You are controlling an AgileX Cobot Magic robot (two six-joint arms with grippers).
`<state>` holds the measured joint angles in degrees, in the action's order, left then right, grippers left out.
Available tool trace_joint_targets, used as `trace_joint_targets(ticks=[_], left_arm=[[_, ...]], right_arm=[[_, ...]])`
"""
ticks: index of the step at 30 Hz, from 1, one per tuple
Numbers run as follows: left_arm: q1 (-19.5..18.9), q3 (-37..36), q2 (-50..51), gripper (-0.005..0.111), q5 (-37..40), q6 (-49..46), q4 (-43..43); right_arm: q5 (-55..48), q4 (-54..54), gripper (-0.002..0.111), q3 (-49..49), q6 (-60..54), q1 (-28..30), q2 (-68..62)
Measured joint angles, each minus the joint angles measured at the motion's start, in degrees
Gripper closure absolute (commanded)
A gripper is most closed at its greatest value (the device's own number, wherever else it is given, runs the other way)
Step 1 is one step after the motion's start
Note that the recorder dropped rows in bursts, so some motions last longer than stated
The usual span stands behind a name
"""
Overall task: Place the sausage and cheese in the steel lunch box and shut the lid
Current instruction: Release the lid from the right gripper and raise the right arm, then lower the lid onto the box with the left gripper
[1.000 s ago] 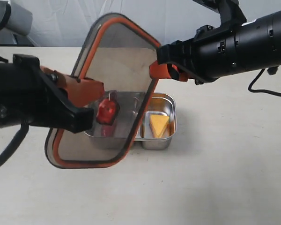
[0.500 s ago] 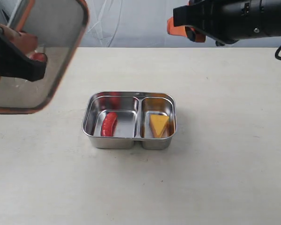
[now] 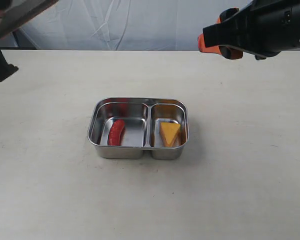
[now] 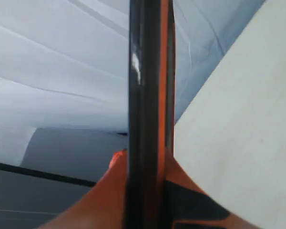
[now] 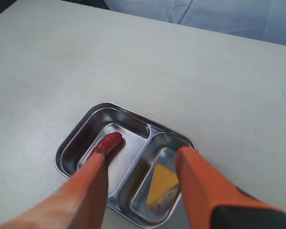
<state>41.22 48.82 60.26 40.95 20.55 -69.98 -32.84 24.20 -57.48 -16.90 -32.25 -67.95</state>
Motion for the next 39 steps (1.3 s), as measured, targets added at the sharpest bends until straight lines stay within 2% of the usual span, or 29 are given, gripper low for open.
trace_joint_targets(ticks=[5, 9, 12, 16, 20, 23, 29, 32, 37, 38, 39], left_arm=[[0.0, -2.4, 5.4, 0.106, 7.6, -8.8, -0.8], [0.0, -5.8, 6.4, 0.107, 7.3, -10.0, 1.8], [0.0, -7.7, 6.4, 0.107, 1.7, -9.5, 6.4], [0.0, -8.5, 6.4, 0.107, -11.4, -5.2, 9.8], [0.0, -8.5, 6.3, 0.107, -22.7, 2.3, 10.1], [0.0, -8.5, 6.3, 0.107, -26.0, 4.0, 8.0], [0.0, -8.5, 6.3, 0.107, -24.3, 4.4, -2.1], [1.5, -8.5, 6.5, 0.107, -22.8, 4.7, -5.8], [8.8, -8.5, 10.2, 0.107, -15.7, 7.6, -15.7], [10.9, -8.5, 11.6, 0.107, -12.8, 10.0, -19.2], [14.7, -8.6, 14.7, 0.107, -6.0, 16.9, -24.9]], right_arm=[[-2.2, -0.3, 0.062, 0.0, 0.2, 0.0, 0.2], [-2.9, -1.2, 0.062, 0.0, 0.2, 0.0, 0.2], [-3.0, -1.8, 0.062, 0.0, 0.2, 0.0, 0.2], [-3.4, -2.3, 0.062, 0.0, 0.2, 0.0, 0.2], [-5.6, -4.3, 0.062, 0.0, 0.2, 0.0, 0.2], [-6.3, -6.8, 0.062, 0.0, 1.7, 0.0, 0.2], [-6.7, -9.1, 0.062, 0.0, 4.3, 0.0, 0.2], [-6.7, -9.3, 0.062, 0.0, 5.6, 0.0, 0.8], [-6.6, -10.7, 0.062, 0.0, 8.1, 0.0, 4.5], [-6.6, -11.1, 0.062, 0.0, 8.7, 0.0, 5.5], [-6.8, -12.3, 0.062, 0.0, 9.8, 0.0, 7.4]])
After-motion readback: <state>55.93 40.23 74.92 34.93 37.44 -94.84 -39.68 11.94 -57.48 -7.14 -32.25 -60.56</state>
